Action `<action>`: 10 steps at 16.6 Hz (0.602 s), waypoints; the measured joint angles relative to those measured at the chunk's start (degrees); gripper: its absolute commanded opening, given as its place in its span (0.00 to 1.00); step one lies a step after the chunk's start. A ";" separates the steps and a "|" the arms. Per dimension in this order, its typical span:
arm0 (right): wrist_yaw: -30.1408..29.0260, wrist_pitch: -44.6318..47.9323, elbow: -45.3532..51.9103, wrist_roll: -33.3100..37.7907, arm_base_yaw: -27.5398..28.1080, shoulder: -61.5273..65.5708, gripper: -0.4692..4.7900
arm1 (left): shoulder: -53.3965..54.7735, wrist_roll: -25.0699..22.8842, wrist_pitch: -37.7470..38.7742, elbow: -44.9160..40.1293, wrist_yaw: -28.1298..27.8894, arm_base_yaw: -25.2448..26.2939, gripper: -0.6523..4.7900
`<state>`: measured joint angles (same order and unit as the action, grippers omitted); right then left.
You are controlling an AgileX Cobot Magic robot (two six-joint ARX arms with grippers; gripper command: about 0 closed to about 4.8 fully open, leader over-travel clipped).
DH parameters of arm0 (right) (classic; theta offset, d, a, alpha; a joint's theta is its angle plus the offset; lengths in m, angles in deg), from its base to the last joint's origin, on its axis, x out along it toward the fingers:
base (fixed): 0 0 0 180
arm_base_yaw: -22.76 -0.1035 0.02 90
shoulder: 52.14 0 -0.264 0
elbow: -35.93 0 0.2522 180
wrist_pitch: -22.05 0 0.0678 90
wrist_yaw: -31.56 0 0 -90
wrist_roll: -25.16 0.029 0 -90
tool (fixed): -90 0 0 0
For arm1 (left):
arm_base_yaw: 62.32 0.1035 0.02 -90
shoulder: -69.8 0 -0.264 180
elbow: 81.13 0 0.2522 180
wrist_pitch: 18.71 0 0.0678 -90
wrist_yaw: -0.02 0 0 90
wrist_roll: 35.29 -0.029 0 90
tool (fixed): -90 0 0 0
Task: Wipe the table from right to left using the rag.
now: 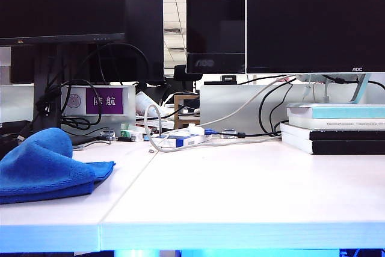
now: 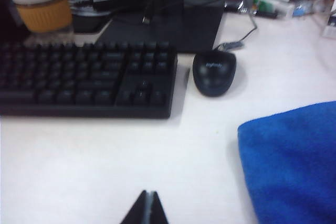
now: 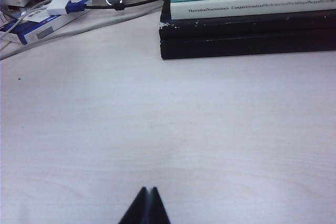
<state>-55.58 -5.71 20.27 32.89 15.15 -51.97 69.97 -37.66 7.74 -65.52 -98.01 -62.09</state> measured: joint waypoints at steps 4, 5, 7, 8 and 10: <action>0.00 0.02 0.00 0.00 -0.07 0.00 0.08 | 0.00 8.31 -0.50 -0.15 1.46 0.15 0.11; 0.00 0.02 0.00 0.00 -0.07 0.00 0.08 | 0.00 8.46 -0.50 -0.15 1.51 0.15 0.11; 0.00 0.02 0.00 0.00 -0.07 0.00 0.08 | 0.00 8.46 -0.50 -0.15 1.51 0.15 0.11; 0.00 0.02 0.00 0.00 -0.07 0.00 0.08 | 0.00 8.46 -0.50 -0.15 1.51 0.15 0.11; 0.00 0.02 0.00 0.00 -0.07 0.00 0.08 | 0.00 8.46 -0.50 -0.15 1.53 0.15 0.11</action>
